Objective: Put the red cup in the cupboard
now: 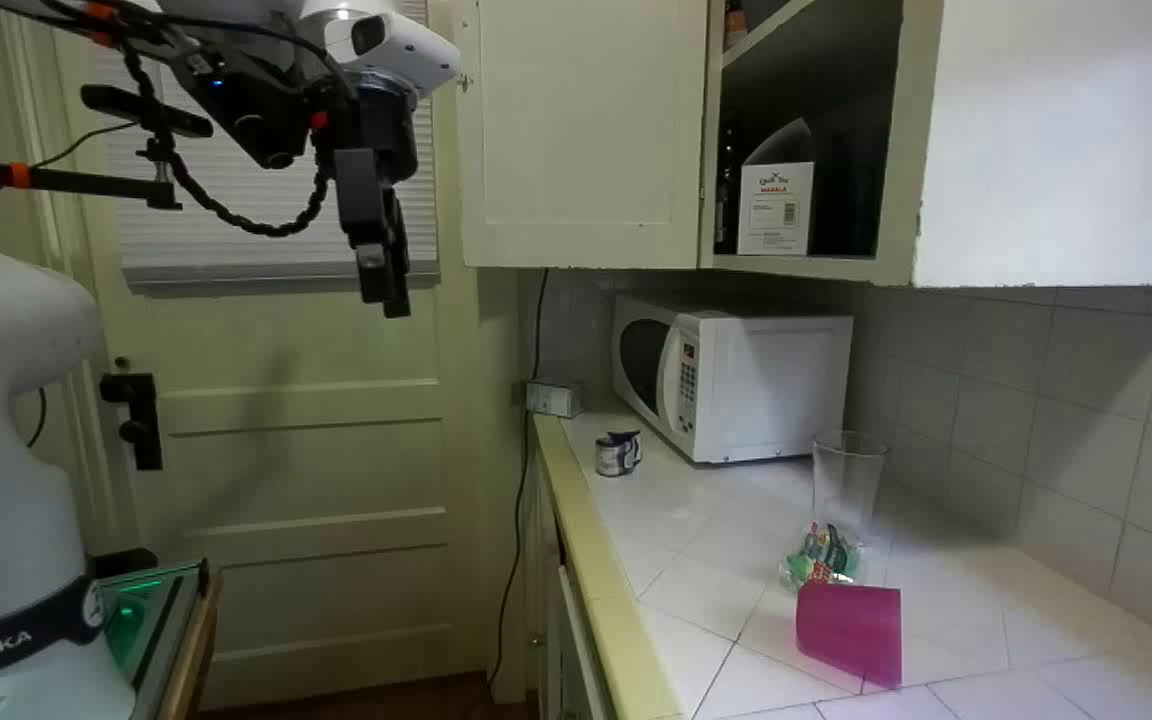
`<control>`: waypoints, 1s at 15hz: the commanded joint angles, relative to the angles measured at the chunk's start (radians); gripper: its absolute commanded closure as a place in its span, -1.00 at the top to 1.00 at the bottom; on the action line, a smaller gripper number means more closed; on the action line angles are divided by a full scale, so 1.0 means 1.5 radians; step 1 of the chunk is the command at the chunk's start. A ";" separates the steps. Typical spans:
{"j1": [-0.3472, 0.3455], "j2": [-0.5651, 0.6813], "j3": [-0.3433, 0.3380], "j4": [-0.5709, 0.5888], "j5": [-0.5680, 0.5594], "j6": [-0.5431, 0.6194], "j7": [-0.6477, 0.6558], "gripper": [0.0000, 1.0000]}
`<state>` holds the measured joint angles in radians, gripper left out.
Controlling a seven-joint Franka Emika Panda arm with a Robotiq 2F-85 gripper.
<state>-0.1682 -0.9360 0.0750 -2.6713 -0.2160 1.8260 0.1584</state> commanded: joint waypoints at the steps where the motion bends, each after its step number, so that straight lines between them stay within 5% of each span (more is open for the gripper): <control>1: 0.013 0.001 -0.009 0.002 -0.008 -0.004 0.008 1.00; 6: 0.002 0.015 -0.015 0.015 0.013 0.035 0.049 1.00; 10: -0.021 0.126 -0.043 0.064 0.060 0.113 0.124 1.00; 15: -0.019 0.308 -0.088 0.168 0.125 0.167 0.109 1.00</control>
<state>-0.1960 -0.6649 -0.0258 -2.5421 -0.0845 2.0586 0.3178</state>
